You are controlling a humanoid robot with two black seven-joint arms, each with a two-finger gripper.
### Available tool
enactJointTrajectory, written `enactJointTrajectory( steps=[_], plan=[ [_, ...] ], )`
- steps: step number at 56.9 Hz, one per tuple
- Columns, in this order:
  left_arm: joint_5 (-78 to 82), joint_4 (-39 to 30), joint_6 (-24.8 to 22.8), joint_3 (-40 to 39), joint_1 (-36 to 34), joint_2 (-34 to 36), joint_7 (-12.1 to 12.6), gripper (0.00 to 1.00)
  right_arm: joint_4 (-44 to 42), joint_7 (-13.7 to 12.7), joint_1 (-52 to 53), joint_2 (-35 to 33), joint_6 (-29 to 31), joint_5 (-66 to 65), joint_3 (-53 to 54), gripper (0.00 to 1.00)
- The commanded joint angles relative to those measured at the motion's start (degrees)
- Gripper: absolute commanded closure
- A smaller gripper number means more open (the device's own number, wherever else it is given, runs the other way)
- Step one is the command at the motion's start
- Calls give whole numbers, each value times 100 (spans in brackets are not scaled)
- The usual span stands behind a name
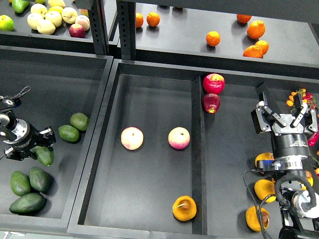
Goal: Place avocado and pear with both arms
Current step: 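Carry the avocado into the side bin of avocados and release, then raise the open left gripper and bring it back over the center bin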
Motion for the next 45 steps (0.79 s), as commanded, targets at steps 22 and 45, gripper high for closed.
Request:
enactJointTrajectory(
  steps=[22,45],
  plan=[
    [134,484,0,-188,265,-432,1,48,0,-1,7,0,-1,0,-28,0],
    [274,511,0,-232,282,-432,1,39,0,-10,-2,0,-9,0,-54,0]
  ],
)
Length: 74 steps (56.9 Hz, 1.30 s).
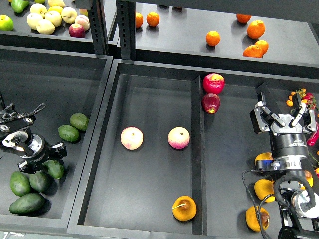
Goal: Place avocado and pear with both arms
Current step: 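Raise the open left gripper and bring it back over the center bin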
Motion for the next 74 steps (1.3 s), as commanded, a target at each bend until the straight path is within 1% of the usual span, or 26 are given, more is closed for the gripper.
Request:
enactJointTrajectory(
  steps=[1,21,23,24,29,43,46,54,61,65,70,71,74],
  plan=[
    [84,-2,0,-4,1,-4,0,38,0,-1,0,0,-1,0,-3,0],
    [330,-2,0,-127,-16,-13,0,21,-9,-10,0,0,-1,0,-29,0],
    [330,-2,0,-197,-34,-13,0,20,-9,-18,0,0,-1,0,-38,0],
    [330,-2,0,-336,-60,31,0,18,-9,-18,0,0,-9,0,-47,0],
    [330,7,0,-575,-148,84,0,15,-9,-27,0,0,-36,0,-91,0],
    [242,42,0,-1989,-675,400,0,6,-9,-54,-18,0,-80,0,-556,0],
    [207,42,0,-2236,-702,462,0,5,-9,-54,-18,0,-97,0,-609,0],
    [-118,-46,0,-3290,-579,690,0,4,-17,-62,-18,0,-264,-9,-706,0],
    [-610,-222,0,-4134,-342,805,0,3,-44,-80,9,0,-422,-17,-759,0],
    [-917,-406,0,-4766,-43,813,0,3,-88,-89,26,0,-519,-17,-776,0],
    [-1190,-862,0,-5732,457,813,0,3,-97,-132,18,0,-660,-17,-908,0],
    [-1208,-907,0,-5830,511,813,0,3,-97,-141,18,0,-669,-17,-926,0],
    [-1287,-1266,0,-6427,923,805,0,3,-97,-264,-18,0,-686,-9,-1110,0]
  ],
)
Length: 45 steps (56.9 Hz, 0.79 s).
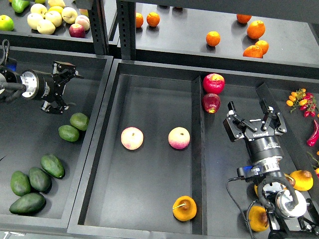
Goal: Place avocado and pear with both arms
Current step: 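Raise the open left gripper and bring it back over the center bin, then lower the right gripper onto the orange-yellow pear and close it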
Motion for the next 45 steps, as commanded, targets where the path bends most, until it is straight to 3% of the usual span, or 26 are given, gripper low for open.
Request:
enactJointTrajectory(
  steps=[1,10,20,29,36,45],
  plan=[
    [-229,-975,-1,-1671,1145,-41,-1,3,3,-326,-65,-163,-54,0,-562,0],
    [-238,-1945,-1,-3240,2765,-506,-1,3,12,-652,-118,-1247,-19,8,-1338,0],
    [-247,-2464,-1,-4593,3812,-1324,-1,2,47,-1074,49,-1959,-19,8,-1953,0],
    [-264,-2912,-1,-5350,4410,-2062,-1,2,47,-1514,303,-2583,130,0,-2638,0],
    [-361,-3228,-1,-5667,4551,-2554,-1,2,47,-1567,523,-3005,297,-18,-3219,0],
    [-370,-3755,-1,-5887,4665,-2555,-1,2,38,-1733,857,-3418,350,-62,-4001,0]
  ],
)
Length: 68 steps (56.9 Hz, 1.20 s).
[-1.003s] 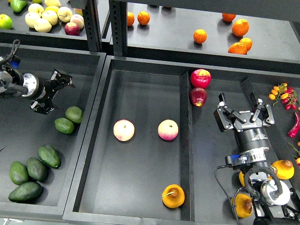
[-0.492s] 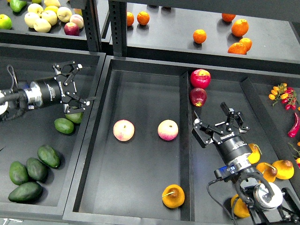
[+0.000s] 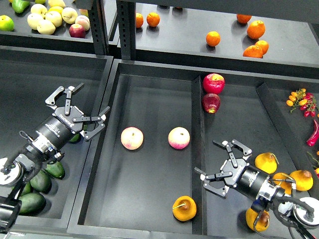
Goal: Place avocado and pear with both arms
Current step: 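Lower the right gripper onto the orange-yellow pear and close it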
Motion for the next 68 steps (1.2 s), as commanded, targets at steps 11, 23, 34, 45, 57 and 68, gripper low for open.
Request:
enactJointTrajectory(
  steps=[11,23,34,45,57,68],
  plan=[
    [-38,-467,0,-57,602,-29,0,2,-53,-188,573,-422,27,-349,-1167,0],
    [-38,-766,0,-84,1042,-29,0,1,-387,-188,845,-387,-8,-973,-1650,0],
    [-29,-889,0,-49,1095,-29,0,1,-844,-188,819,-18,0,-1149,-1668,0],
    [-29,-889,0,-57,1095,-29,0,1,-941,-188,863,70,9,-1316,-1826,0],
    [-29,-890,0,-31,1095,-29,0,1,-1275,-188,916,377,18,-1387,-1870,0],
    [-29,-889,0,-5,1104,-29,0,1,-1591,-188,995,693,9,-1413,-1870,0]
  ],
)
